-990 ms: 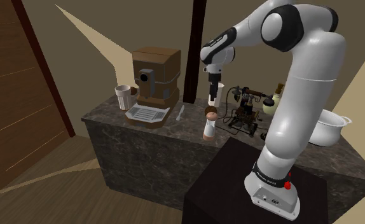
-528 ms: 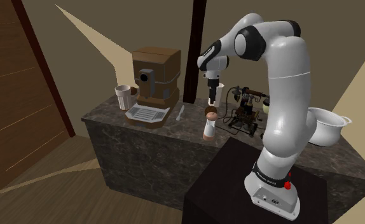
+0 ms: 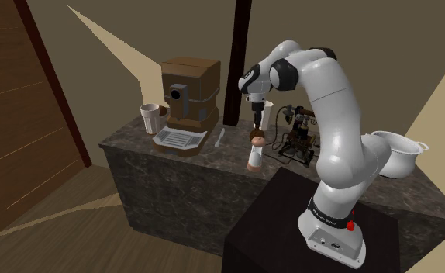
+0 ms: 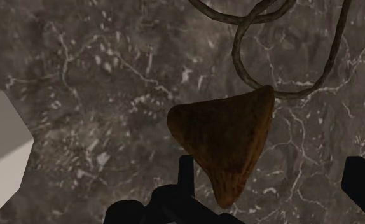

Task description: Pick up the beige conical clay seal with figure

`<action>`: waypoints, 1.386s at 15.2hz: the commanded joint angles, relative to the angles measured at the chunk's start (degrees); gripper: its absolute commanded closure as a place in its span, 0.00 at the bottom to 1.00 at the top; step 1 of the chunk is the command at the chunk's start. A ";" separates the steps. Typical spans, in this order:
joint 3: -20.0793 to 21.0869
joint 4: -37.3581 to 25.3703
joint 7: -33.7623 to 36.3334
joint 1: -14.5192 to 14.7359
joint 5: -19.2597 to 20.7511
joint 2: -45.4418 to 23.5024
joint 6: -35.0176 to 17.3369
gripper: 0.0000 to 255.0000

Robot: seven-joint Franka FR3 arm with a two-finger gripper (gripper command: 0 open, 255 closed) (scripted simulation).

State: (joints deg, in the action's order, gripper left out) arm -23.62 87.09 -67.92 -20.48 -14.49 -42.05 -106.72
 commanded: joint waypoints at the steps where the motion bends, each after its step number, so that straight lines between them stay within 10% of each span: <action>1: 0.33 -1.54 -0.33 -0.64 -0.35 -1.78 -0.12 0.00; 8: 1.00 -1.53 -0.62 -1.08 -1.16 -4.43 -2.72 0.00; 9: 0.98 -1.41 -0.66 -1.09 -1.15 -4.37 -2.76 1.00; 21: 0.63 -1.45 -0.47 -0.83 -0.73 -2.96 -1.35 1.00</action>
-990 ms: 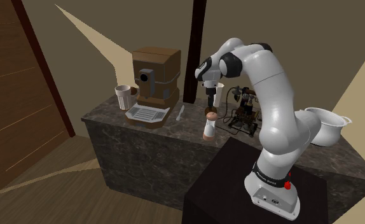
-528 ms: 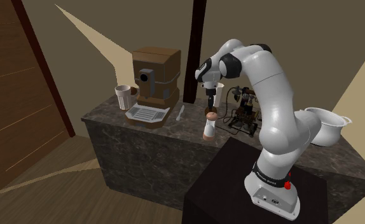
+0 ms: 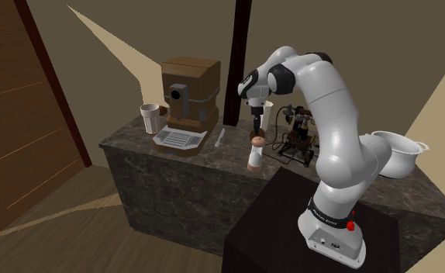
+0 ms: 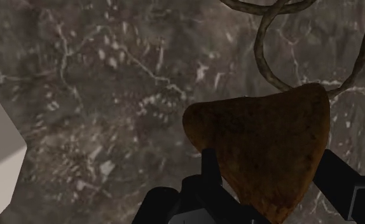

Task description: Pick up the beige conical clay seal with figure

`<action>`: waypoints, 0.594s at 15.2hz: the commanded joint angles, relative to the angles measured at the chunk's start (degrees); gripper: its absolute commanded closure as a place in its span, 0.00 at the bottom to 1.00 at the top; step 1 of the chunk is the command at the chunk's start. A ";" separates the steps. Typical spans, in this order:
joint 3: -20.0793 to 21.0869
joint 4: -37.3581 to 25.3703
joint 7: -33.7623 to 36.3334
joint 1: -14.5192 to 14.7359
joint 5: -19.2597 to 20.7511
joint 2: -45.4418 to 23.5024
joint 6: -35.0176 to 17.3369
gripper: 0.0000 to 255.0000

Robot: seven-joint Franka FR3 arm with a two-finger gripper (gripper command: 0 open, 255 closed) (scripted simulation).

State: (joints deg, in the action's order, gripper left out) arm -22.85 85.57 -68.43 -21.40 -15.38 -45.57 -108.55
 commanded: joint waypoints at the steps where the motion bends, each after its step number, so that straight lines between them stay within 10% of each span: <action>1: -0.26 0.03 0.09 0.16 0.31 1.02 0.96 1.00; 9: -1.14 -0.60 0.53 0.67 1.46 4.51 4.95 1.00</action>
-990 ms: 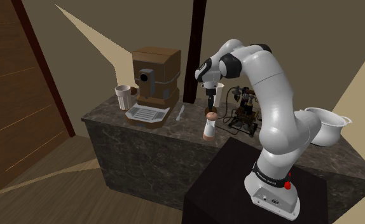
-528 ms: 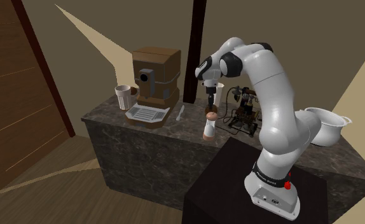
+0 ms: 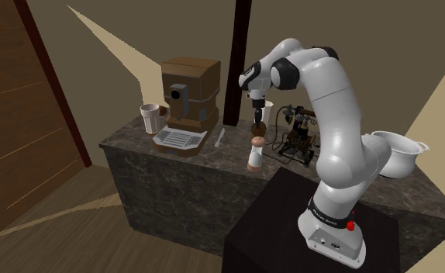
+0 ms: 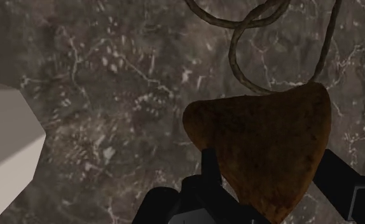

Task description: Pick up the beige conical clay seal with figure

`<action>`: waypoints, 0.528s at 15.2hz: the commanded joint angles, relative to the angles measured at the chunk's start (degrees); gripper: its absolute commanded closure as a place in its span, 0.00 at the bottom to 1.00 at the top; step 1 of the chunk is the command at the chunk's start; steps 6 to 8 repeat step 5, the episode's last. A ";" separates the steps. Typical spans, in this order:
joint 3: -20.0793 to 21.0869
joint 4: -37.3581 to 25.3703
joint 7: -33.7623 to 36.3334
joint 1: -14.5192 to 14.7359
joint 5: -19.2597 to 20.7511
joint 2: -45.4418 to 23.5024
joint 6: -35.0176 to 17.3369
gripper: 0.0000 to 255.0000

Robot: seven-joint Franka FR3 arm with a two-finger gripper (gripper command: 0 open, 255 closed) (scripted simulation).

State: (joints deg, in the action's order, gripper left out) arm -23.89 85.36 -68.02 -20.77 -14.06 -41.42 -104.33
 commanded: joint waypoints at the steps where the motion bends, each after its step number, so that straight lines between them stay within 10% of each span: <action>1: -0.19 -0.53 0.18 0.10 0.28 0.76 1.25 1.00; 8: -0.40 -0.89 0.30 0.20 0.58 1.59 2.40 1.00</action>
